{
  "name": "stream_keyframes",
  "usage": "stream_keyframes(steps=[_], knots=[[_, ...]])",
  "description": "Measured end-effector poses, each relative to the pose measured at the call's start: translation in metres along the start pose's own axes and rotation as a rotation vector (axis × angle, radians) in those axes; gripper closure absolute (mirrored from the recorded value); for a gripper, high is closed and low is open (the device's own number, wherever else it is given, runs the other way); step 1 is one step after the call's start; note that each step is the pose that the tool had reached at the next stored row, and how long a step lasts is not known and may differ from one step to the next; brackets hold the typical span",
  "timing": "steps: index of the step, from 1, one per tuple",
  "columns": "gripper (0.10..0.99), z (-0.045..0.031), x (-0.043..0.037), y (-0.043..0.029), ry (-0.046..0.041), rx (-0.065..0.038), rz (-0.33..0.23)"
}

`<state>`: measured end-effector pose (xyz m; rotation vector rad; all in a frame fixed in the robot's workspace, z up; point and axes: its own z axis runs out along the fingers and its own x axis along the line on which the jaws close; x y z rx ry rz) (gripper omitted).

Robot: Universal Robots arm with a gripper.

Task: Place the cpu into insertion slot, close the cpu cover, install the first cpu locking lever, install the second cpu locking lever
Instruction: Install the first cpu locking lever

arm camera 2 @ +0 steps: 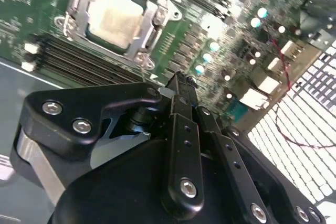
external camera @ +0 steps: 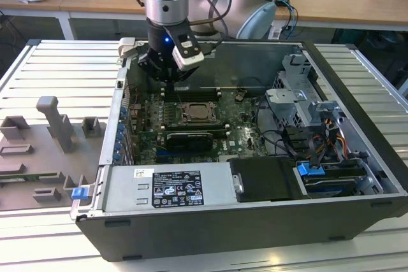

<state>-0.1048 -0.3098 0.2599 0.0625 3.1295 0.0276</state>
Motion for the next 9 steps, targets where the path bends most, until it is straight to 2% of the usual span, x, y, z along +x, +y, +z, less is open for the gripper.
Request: stream_keyframes(steps=[1,9], knots=[[0.980,0.0001,0.0021,0.0022,0.0001,-0.001,0.000],[0.980,0.0016,0.0034,0.0191,0.0001,-0.003,-0.006]])
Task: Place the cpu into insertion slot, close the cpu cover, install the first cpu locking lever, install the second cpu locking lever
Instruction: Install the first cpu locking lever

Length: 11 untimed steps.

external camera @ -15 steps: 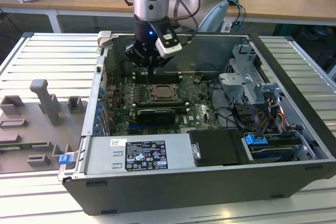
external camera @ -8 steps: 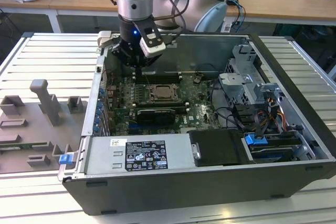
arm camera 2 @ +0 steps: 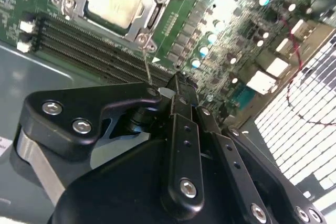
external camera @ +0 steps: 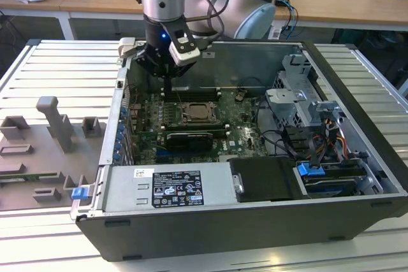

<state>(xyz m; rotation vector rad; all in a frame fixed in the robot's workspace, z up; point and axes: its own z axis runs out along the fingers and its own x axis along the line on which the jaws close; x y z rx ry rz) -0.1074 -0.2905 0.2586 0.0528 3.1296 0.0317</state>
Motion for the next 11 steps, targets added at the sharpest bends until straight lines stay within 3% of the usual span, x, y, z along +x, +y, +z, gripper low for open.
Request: stream_keyframes(steps=[2,5,9,11], knots=[[0.980,0.0004,-0.0067,0.0034,0.0003,0.000,-0.004],[0.980,0.0025,-0.0314,0.0059,0.0015,0.000,-0.005],[0.980,0.0085,-0.0543,0.0078,0.0041,0.000,-0.005],[0.980,0.0096,-0.0550,0.0078,0.0039,0.000,-0.005]])
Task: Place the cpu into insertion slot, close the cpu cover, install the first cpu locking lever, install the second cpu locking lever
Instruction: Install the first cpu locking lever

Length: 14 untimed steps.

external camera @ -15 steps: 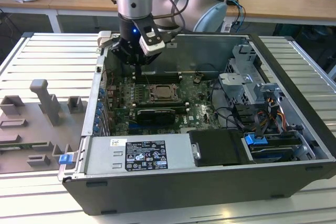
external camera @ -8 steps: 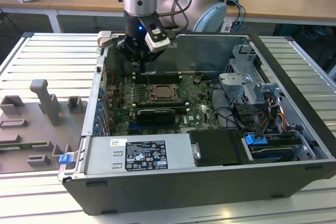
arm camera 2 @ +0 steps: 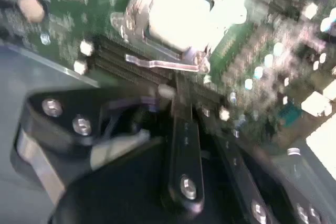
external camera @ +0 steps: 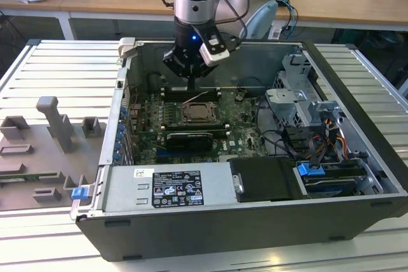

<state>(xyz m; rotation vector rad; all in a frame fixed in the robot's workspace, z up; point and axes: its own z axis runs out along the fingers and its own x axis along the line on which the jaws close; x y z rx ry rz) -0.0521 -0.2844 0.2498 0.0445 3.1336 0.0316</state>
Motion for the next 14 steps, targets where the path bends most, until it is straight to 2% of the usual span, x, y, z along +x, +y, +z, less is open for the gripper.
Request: stream_keyframes(steps=[1,3,4,9,11,14], knots=[[0.980,0.0005,0.0000,-0.0001,-0.0003,-0.002,0.000],[0.980,0.0013,0.0000,-0.0003,-0.0027,-0.016,0.000],[0.980,0.0016,0.0000,-0.0003,-0.0037,-0.019,-0.001],[0.980,0.0089,-0.0020,-0.0003,-0.0055,-0.020,-0.027],[0.980,0.0114,-0.0023,-0.0002,-0.0046,-0.021,-0.054],[0.980,0.0160,-0.0084,0.0020,-0.0042,-0.021,-0.066]])
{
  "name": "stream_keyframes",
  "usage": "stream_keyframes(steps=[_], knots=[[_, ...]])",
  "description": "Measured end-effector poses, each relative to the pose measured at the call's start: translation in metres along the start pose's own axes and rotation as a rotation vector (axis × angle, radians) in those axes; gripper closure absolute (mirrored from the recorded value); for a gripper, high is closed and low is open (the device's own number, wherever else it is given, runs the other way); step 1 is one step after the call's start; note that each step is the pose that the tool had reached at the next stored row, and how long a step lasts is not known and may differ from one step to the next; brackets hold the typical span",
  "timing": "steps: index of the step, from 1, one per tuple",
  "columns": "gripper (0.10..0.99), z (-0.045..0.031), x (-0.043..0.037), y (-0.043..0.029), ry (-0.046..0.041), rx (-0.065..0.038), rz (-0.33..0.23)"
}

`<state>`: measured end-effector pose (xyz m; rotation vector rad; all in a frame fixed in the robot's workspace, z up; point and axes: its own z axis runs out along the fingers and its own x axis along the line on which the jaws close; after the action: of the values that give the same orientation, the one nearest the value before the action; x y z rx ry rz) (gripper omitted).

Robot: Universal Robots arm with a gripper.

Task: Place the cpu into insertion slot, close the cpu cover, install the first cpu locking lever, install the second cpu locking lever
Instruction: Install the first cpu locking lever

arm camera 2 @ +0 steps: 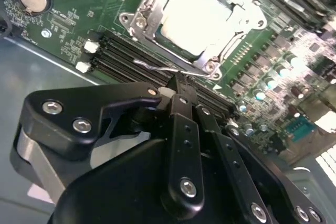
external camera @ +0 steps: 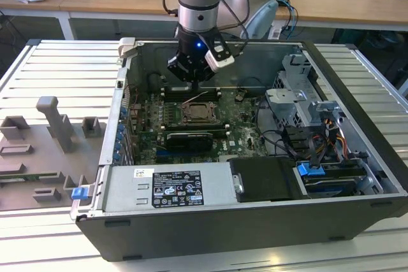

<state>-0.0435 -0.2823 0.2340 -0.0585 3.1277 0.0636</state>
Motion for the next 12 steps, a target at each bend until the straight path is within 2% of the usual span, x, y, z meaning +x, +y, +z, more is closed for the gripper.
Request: stream_keyframes(steps=[3,12], knots=[[0.980,0.0024,-0.0019,0.0003,0.0000,-0.006,-0.006],[0.980,0.0051,-0.0084,0.0016,0.0004,-0.008,-0.018]])
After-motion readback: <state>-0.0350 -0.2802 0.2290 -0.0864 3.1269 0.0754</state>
